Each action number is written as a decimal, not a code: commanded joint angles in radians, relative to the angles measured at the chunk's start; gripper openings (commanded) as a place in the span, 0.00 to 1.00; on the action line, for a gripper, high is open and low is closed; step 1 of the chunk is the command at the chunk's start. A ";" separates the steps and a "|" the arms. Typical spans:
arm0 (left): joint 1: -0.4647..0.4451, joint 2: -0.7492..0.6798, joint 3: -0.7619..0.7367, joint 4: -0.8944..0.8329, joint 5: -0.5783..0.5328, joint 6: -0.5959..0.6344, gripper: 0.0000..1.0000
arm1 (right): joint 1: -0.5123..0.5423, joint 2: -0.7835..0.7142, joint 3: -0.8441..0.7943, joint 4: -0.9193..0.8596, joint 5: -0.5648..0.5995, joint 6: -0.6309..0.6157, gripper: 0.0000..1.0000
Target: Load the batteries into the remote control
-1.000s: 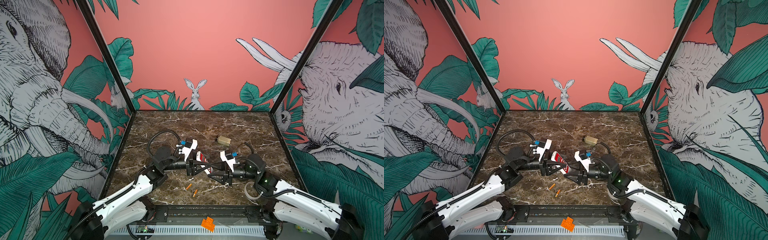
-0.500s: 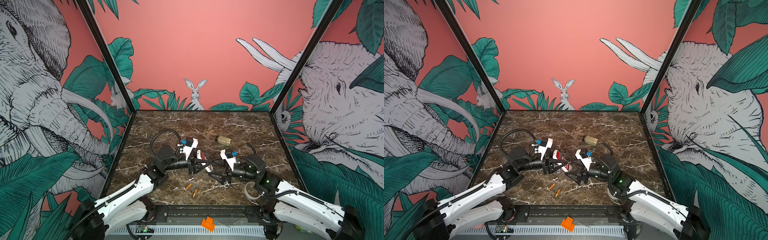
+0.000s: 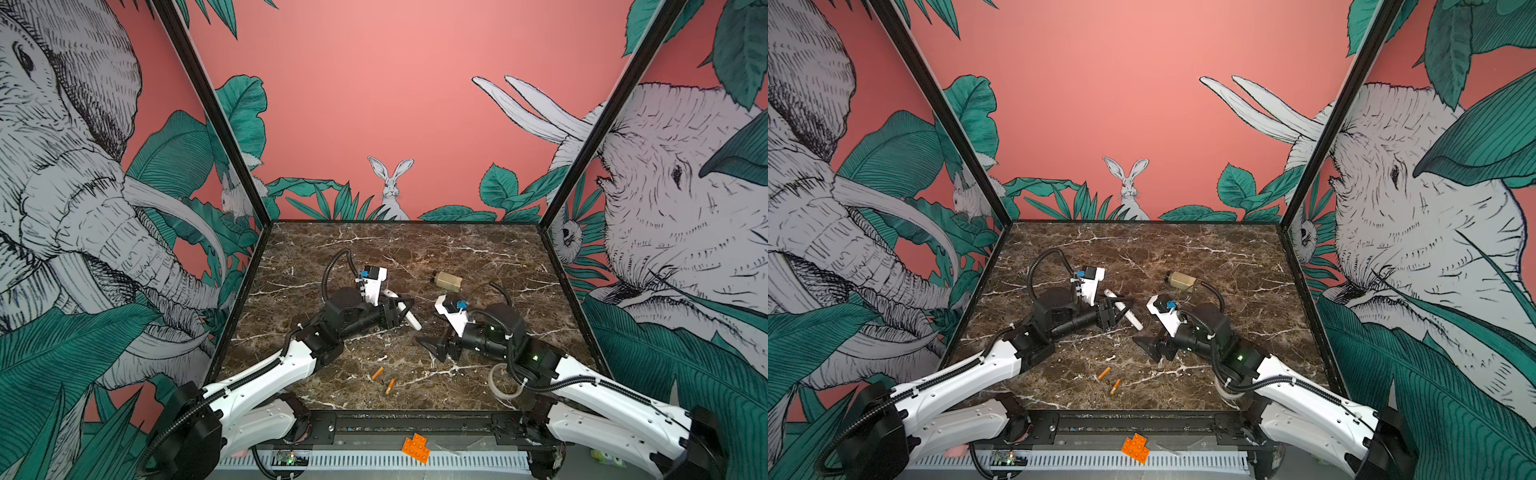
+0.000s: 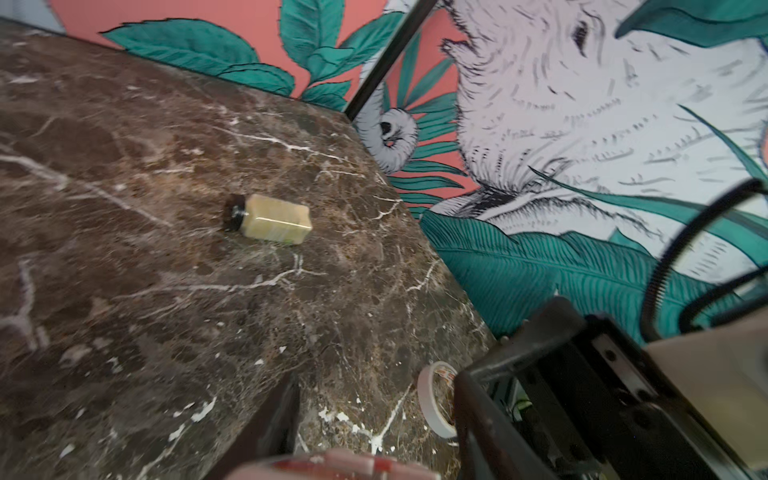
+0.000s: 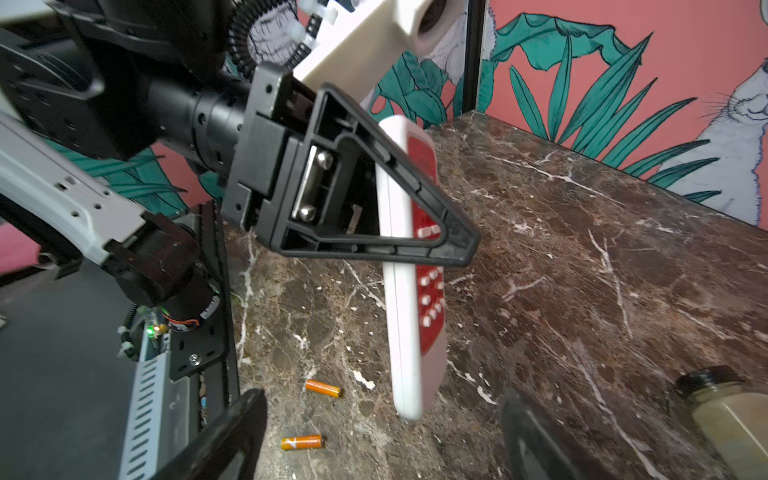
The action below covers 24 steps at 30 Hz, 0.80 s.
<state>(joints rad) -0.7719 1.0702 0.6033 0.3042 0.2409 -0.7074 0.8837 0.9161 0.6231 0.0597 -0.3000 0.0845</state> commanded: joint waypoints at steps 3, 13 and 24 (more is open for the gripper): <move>-0.001 0.008 0.019 -0.060 -0.148 -0.156 0.00 | 0.037 0.102 0.086 -0.059 0.144 -0.097 0.83; -0.001 0.008 0.029 -0.091 -0.170 -0.190 0.00 | 0.046 0.234 0.132 -0.063 0.238 -0.111 0.74; 0.000 0.017 0.005 -0.029 -0.152 -0.266 0.00 | 0.047 0.316 0.141 0.013 0.228 -0.100 0.65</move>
<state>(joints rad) -0.7719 1.0931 0.6037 0.2241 0.0891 -0.9352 0.9230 1.2251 0.7345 0.0124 -0.0814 -0.0113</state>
